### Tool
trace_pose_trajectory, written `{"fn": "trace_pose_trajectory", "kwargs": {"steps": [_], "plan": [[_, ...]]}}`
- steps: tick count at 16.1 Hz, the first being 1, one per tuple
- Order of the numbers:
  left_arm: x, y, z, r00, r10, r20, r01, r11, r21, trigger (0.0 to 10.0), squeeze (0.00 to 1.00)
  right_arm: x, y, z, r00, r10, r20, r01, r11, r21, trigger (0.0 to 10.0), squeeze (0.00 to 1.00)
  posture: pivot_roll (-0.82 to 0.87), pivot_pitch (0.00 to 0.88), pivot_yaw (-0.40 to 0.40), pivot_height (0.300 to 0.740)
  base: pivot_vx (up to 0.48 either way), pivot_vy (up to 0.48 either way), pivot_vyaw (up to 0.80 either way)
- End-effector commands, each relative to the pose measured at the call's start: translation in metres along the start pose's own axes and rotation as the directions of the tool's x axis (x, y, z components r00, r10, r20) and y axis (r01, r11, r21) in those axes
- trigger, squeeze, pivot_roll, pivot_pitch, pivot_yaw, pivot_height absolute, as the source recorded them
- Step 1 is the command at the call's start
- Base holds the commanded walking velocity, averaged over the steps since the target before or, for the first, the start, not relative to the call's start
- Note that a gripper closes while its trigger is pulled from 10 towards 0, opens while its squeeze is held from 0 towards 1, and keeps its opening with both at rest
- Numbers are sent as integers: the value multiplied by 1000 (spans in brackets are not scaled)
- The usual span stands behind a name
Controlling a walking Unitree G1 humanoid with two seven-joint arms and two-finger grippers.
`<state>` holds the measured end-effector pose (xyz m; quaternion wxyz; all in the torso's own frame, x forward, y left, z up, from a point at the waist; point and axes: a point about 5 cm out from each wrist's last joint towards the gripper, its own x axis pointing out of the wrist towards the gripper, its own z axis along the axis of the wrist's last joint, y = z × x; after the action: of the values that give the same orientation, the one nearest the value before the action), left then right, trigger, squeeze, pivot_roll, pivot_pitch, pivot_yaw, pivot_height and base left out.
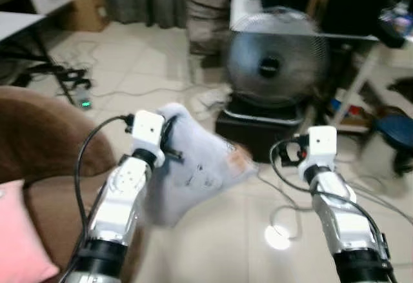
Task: Move the pillow to the sofa from floor
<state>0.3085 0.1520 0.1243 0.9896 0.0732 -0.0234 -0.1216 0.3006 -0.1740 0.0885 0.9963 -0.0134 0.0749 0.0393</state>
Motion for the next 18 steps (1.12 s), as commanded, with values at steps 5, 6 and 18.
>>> {"fn": "trace_pose_trajectory", "kwargs": {"steps": [5, 6, 18], "plan": [[2, 6, 14, 997, 27, 68, -29, 999, 26, 10000, 0, 3, 9, 10, 997, 70, 44, -70, 998, -9, 10000, 0, 86, 0, 0, 740, 425, 0, 270], [1, 8, 15, 997, 37, 73, -39, 999, 27, 10000, 0, 3, 10, 11, 996, 81, 47, -81, 997, -14, 10000, 0, 87, 0, -3, 740, 424, 0, 800], [-2, 17, 33, 988, 89, 129, -98, 993, 66, 10000, 0, 5, 23, 15, 978, 195, 79, -194, 981, -14, 10000, 0, 119, 0, -25, 740, 423, 0, 800]]}}
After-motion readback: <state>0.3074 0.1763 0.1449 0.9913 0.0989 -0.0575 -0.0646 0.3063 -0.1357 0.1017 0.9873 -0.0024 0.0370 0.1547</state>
